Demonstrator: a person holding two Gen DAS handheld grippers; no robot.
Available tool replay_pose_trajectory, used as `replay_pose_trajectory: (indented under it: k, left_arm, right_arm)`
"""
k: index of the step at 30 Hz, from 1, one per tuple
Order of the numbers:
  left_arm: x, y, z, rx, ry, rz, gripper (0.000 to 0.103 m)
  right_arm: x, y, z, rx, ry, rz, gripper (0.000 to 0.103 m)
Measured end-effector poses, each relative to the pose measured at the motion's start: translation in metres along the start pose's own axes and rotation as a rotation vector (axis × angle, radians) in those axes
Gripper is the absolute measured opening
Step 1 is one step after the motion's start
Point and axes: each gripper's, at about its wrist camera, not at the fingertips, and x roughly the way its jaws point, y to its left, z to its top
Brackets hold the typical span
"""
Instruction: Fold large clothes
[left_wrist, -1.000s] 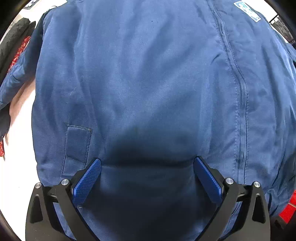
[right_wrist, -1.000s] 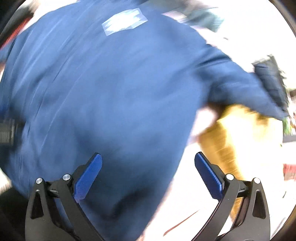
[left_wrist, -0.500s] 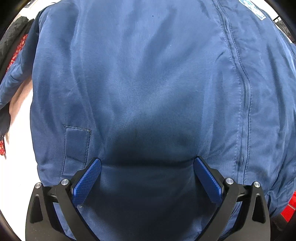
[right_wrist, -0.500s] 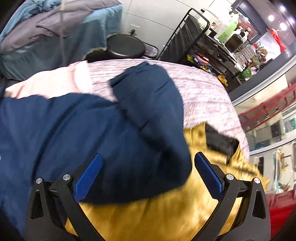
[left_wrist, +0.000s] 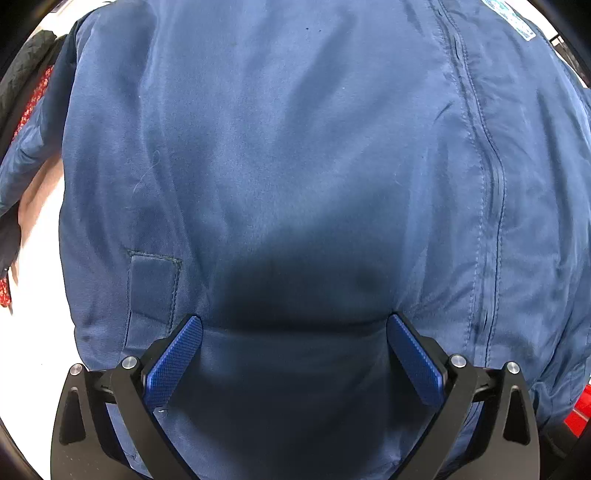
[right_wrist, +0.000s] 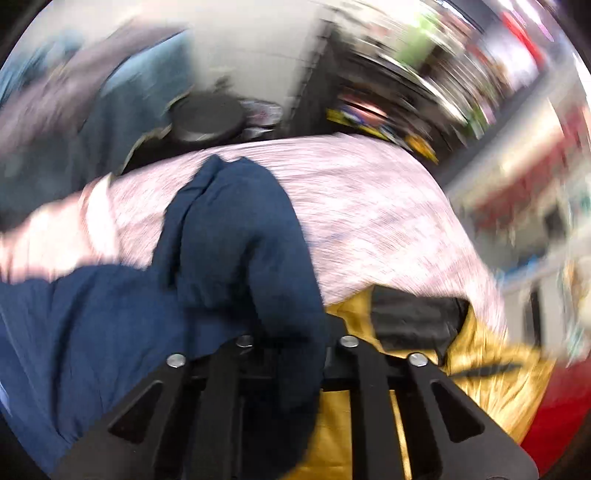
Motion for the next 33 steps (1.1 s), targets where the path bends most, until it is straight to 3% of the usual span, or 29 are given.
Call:
replay_pose_trajectory:
  k: [3,6,9,12,19,22,25,33]
  left_arm:
    - [0.0,0.0,0.0,0.001,-0.001,-0.001,0.099]
    - [0.0,0.0,0.003,0.002,-0.002,-0.005,0.099]
    - [0.002,0.002,-0.002,-0.001,-0.008,-0.008,0.099]
    - [0.002,0.003,-0.004,-0.004,-0.011,-0.009,0.099]
    - [-0.006,0.003,-0.011,-0.029,-0.022,0.004,0.098]
    - [-0.015,0.007,-0.013,-0.062,-0.038,-0.001,0.097]
    - [-0.029,0.015,-0.015,-0.087,-0.086,0.0,0.097]
    - [-0.058,0.048,-0.024,-0.149,-0.172,0.009,0.097]
  right_arm:
    - [0.017,-0.06,-0.002,0.253,0.097,0.075,0.009]
    - [0.029,-0.087,-0.013,0.375,0.154,0.108,0.009]
    - [0.024,-0.085,-0.014,0.385,0.145,0.109,0.009]
    - [-0.001,-0.061,-0.003,0.319,0.073,0.122,0.009]
    - [-0.099,0.054,0.028,0.083,-0.098,0.349,0.009]
    - [-0.132,0.114,0.025,-0.025,-0.109,0.475,0.009]
    - [-0.162,0.193,0.0,-0.162,-0.064,0.609,0.009]
    - [-0.184,0.356,-0.094,-0.438,0.051,0.719,0.009]
